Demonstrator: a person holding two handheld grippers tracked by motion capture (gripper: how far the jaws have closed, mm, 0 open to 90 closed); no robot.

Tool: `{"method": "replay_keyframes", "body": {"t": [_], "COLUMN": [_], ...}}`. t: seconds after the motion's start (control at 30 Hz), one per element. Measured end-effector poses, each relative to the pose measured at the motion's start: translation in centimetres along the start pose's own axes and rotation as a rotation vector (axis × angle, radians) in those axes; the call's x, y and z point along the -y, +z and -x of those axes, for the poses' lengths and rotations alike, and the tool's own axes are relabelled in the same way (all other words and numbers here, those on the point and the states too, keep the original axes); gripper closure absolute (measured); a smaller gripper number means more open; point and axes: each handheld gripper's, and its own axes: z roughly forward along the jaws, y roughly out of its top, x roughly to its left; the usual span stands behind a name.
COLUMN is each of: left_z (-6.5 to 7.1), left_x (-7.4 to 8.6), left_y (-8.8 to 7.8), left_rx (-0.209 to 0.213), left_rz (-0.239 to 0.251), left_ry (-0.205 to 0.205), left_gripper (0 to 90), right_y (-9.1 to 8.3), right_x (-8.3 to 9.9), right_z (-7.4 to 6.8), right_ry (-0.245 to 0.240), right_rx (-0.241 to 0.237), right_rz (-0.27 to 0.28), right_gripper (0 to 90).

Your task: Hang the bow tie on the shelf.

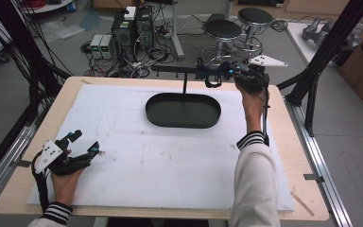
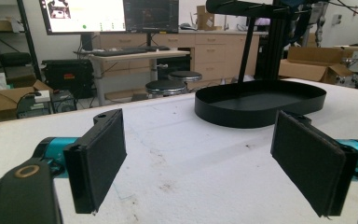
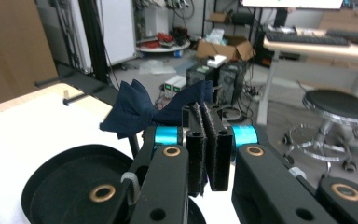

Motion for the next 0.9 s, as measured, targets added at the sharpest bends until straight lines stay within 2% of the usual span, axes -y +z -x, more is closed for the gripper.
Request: {"method": "replay_keyframes", "body": {"t": [0.17,0.27,0.33,0.5,0.77,0.8,0.83,0.87,0.9], "left_z": [0.0,0.0,0.0,0.0,0.0,0.0,0.0,0.0,0.0], "left_x": [0.0,0.0,0.0,0.0,0.0,0.0,0.0,0.0,0.0], "left_y": [0.0,0.0,0.0,0.0,0.0,0.0,0.0,0.0,0.0], "left_rx": [0.001,0.001,0.001,0.0,0.0,0.0,0.0,0.0,0.001], "left_rz": [-0.001,0.0,-0.001,0.0,0.001,0.0,0.001,0.001,-0.001], "left_ry": [0.002,0.002,0.001,-0.001,-0.001,-0.001,-0.001,0.0,0.0], "left_gripper": [18.1,18.1,18.1,18.1,18.1,18.1,18.1,18.1,18.1], "right_y": [0.3,0.3,0.4,0.8,1.5,1.6,1.6,1.7,1.7], "right_x": [0.9,1.2,1.6,1.8,2.1,2.2,2.2,2.3,2.3], "right_z": [0.1,0.4,0.7,0.8,0.6,0.6,0.6,0.7,0.7], "right_ry": [0.008,0.025,0.056,0.072,0.075,0.07,0.07,0.073,0.073], "right_rx": [0.031,0.054,0.077,0.076,0.047,0.046,0.046,0.062,0.062], "right_rz": [-0.053,-0.054,-0.065,-0.067,-0.067,-0.065,-0.065,-0.077,-0.077], "right_gripper": [87.6,87.6,87.5,86.9,82.2,77.9,77.9,70.0,70.0]}}
